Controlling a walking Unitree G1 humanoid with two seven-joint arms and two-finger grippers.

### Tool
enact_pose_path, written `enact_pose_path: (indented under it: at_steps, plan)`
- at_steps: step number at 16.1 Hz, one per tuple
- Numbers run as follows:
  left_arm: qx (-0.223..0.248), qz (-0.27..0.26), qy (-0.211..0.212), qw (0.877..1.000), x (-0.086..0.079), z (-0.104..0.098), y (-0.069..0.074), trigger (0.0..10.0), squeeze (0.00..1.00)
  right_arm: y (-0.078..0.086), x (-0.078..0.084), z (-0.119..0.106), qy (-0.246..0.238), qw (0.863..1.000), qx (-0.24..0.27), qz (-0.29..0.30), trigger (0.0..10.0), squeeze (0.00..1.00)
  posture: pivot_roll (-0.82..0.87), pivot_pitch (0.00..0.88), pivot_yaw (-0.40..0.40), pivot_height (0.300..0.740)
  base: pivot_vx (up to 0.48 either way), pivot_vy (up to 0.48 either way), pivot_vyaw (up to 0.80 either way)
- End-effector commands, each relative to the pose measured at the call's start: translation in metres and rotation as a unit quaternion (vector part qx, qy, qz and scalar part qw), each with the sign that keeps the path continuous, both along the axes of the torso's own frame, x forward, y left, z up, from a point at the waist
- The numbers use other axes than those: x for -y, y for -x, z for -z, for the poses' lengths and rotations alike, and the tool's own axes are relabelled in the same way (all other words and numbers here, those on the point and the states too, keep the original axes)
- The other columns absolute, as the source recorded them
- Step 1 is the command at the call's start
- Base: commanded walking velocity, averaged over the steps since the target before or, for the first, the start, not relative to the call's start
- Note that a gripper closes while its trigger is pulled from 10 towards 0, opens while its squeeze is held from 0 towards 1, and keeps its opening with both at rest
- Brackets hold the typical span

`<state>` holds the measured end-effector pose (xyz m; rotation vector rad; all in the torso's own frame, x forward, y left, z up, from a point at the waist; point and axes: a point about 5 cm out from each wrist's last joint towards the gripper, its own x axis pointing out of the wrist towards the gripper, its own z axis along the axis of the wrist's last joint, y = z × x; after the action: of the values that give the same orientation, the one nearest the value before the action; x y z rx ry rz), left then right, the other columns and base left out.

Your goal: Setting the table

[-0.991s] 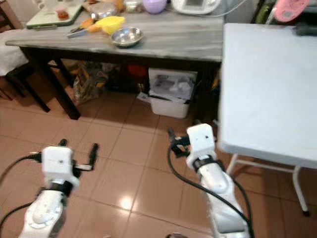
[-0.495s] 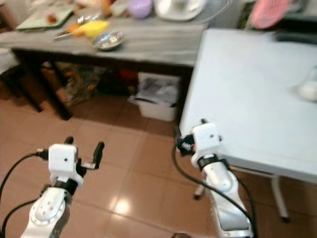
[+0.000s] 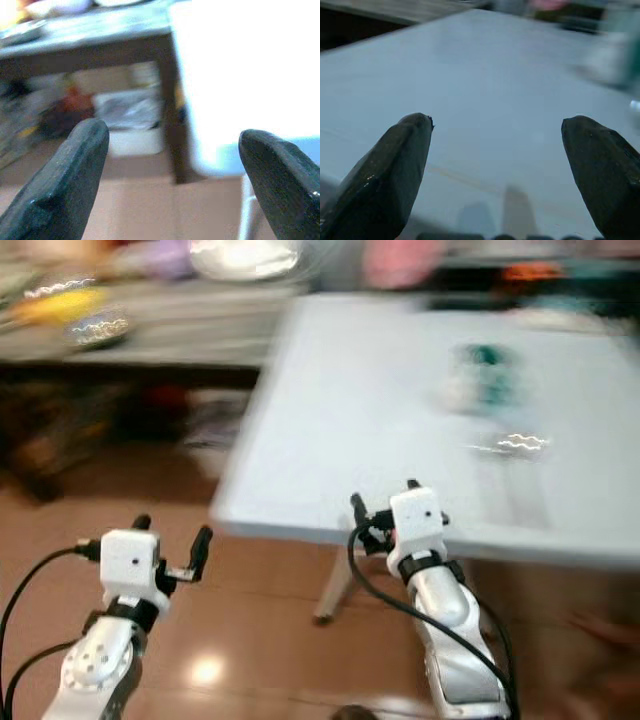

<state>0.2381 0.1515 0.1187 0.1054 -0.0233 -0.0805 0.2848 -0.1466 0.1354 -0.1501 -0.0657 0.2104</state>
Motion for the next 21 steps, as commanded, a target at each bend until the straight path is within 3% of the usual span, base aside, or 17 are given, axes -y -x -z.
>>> enact_pose_path:
  at_steps: [1, 4, 21]
  plan:
    - [-0.006, -0.011, -0.009, 1.000, -0.0085, 0.0016, 0.0030, 10.0, 0.00, 0.0011, -0.0099, 0.0005, -0.008, 1.000, 0.000, -0.014, 10.0, 0.00, -0.13, 0.163, 0.084, 0.740, 0.000, -0.420, -0.71]
    - [-0.002, -0.012, -0.013, 1.000, -0.0085, 0.0005, 0.0015, 10.0, 0.00, 0.0000, -0.0101, 0.0000, -0.008, 1.000, 0.003, -0.014, 10.0, 0.00, -0.13, 0.161, 0.086, 0.740, 0.000, -0.361, -0.42]
    - [0.018, 0.021, 0.048, 0.998, -0.0031, -0.0082, -0.0010, 10.0, 0.00, -0.0015, -0.0084, -0.0011, -0.004, 1.000, 0.009, -0.011, 10.0, 0.00, -0.13, 0.168, 0.086, 0.740, 0.032, 0.000, 0.00]
